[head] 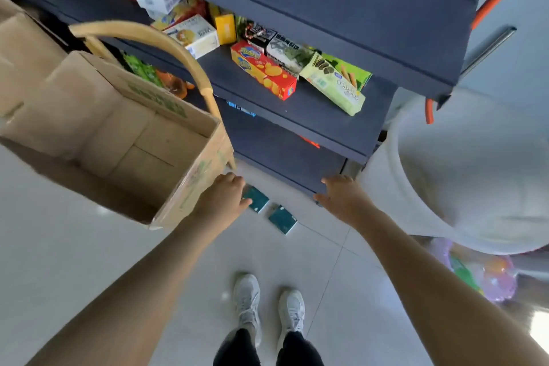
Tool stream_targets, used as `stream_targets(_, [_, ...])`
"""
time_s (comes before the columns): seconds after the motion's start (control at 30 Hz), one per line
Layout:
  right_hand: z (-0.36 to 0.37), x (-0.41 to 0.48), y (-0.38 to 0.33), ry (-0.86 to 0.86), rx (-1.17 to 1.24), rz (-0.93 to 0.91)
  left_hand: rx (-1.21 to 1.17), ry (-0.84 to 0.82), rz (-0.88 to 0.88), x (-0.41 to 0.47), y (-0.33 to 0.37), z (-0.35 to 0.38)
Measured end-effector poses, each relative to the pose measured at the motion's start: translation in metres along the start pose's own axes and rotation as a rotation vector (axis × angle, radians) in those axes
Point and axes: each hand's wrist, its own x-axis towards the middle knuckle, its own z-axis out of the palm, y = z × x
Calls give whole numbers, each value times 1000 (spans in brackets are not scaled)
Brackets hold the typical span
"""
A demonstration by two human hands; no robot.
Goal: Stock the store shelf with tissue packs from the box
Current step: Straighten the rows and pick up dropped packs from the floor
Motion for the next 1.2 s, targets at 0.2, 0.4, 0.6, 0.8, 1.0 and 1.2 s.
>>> stream_targets(0.2, [110,69,25,-67,13,72,-66,-105,-55,59,-36,110])
stream_targets(0.4, [237,148,58,-114,90,133,-126,-176,-180,129,-69,240])
stream_targets(0.6, [370,234,95,-148,95,109,-126,-199,-222,188,-100,379])
stream_targets(0.8, [452,305,112,-109,151,146,-155,-124,-281,245,-132,471])
stream_targets(1.0, [501,356,121,13,274,175,-308,113,-367,316,-159,527])
stream_targets(1.2, [523,372,128,99,367,190,-401,89,-391,361,-160,547])
